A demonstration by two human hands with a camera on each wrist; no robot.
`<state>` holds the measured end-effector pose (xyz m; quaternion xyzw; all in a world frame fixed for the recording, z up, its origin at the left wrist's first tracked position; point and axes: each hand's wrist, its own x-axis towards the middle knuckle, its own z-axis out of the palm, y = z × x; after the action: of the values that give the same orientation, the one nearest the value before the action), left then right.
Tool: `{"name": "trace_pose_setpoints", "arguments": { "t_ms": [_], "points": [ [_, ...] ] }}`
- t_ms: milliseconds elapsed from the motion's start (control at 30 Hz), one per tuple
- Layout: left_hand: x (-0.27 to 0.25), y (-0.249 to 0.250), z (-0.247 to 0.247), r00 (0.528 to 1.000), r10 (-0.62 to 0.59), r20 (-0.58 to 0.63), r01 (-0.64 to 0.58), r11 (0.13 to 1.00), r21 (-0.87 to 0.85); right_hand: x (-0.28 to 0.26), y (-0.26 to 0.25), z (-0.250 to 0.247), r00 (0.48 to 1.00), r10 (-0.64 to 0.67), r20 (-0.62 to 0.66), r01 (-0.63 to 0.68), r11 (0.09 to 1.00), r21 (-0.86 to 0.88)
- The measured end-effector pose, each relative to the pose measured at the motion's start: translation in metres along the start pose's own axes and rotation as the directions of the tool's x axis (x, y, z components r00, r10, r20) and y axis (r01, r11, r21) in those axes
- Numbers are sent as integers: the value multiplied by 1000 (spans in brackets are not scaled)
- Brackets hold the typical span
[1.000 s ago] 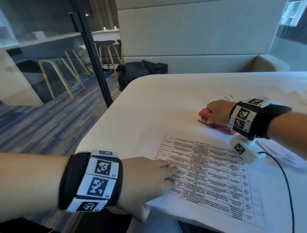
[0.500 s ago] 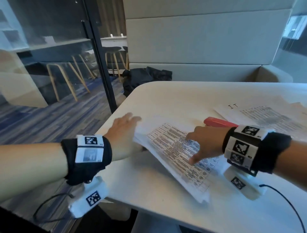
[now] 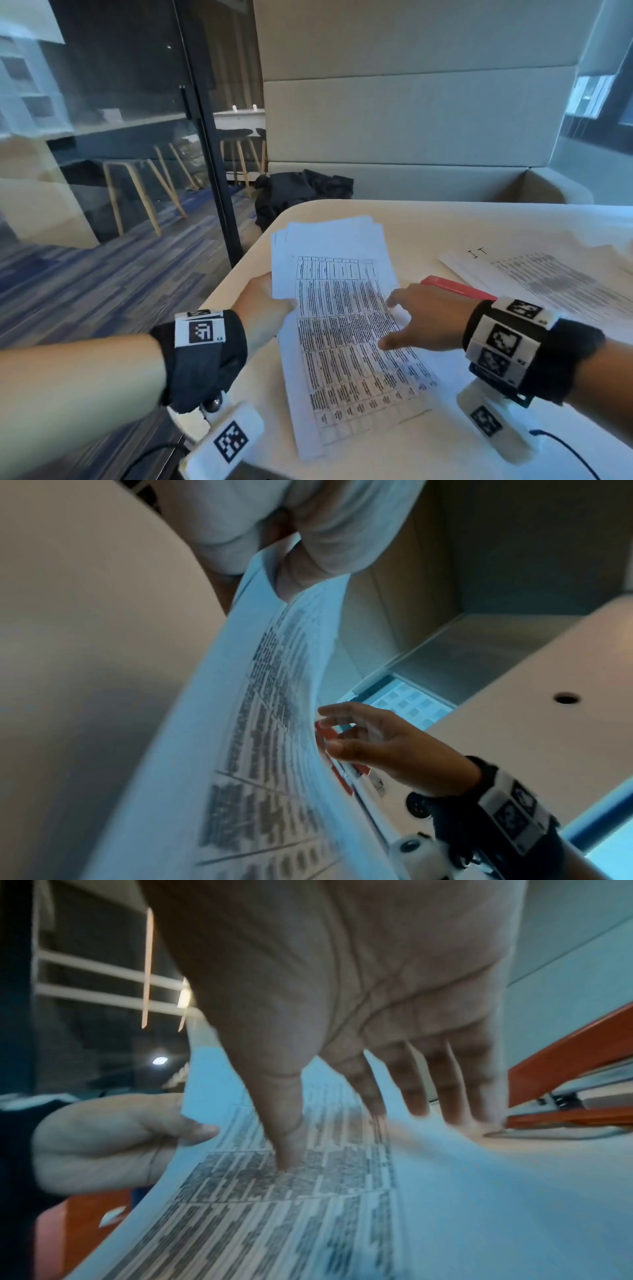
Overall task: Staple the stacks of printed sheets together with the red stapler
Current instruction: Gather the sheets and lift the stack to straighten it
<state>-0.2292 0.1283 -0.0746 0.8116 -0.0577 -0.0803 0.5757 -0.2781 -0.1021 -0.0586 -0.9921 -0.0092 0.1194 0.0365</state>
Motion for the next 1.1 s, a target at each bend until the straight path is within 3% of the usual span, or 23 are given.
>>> {"name": "trace_pose_setpoints", "arguments": {
  "t_ms": [67, 133, 233, 300, 333, 433, 500, 600, 700, 833, 900, 1000, 1100],
  "points": [
    [5, 16, -7, 993, 107, -40, -109, 993, -53, 7, 15, -9, 971, 79, -226, -35, 980, 193],
    [9, 37, -13, 976, 208, -69, -216, 966, -143, 12, 26, -23, 895, 182, -406, 26, 890, 455],
    [14, 65, -20, 932, 340, -126, -361, 901, -241, 15, 32, -45, 821, 282, -496, 281, 557, 782],
    [17, 81, -23, 884, 431, -180, -466, 845, -263, 14, 32, -58, 717, 351, -603, 474, 389, 790],
    [18, 89, -23, 859, 468, -207, -510, 816, -274, 10, 31, -65, 642, 385, -663, 551, 369, 748],
    [19, 104, -20, 794, 556, -246, -608, 725, -323, -6, 23, -83, 464, 340, -818, 719, 394, 572],
    [17, 107, -13, 763, 601, -239, -645, 687, -334, -17, 16, -87, 415, 276, -867, 777, 387, 496],
    [13, 98, 1, 766, 606, -214, -641, 702, -310, -23, 12, -77, 379, 245, -892, 778, 437, 451],
    [11, 89, 13, 825, 539, -170, -558, 727, -400, -25, 16, -66, 372, 291, -882, 733, 491, 471],
    [13, 90, 19, 842, 523, -128, -529, 757, -383, -30, 22, -70, 417, 333, -846, 714, 456, 532],
    [16, 95, 17, 839, 529, -129, -534, 753, -384, -33, 23, -78, 415, 346, -842, 733, 422, 534],
    [17, 102, 16, 839, 528, -134, -532, 740, -411, -35, 26, -90, 335, 362, -870, 769, 428, 474],
    [14, 99, 19, 846, 526, -90, -510, 748, -424, -32, 27, -90, 293, 359, -886, 748, 490, 447]
  ]
}}
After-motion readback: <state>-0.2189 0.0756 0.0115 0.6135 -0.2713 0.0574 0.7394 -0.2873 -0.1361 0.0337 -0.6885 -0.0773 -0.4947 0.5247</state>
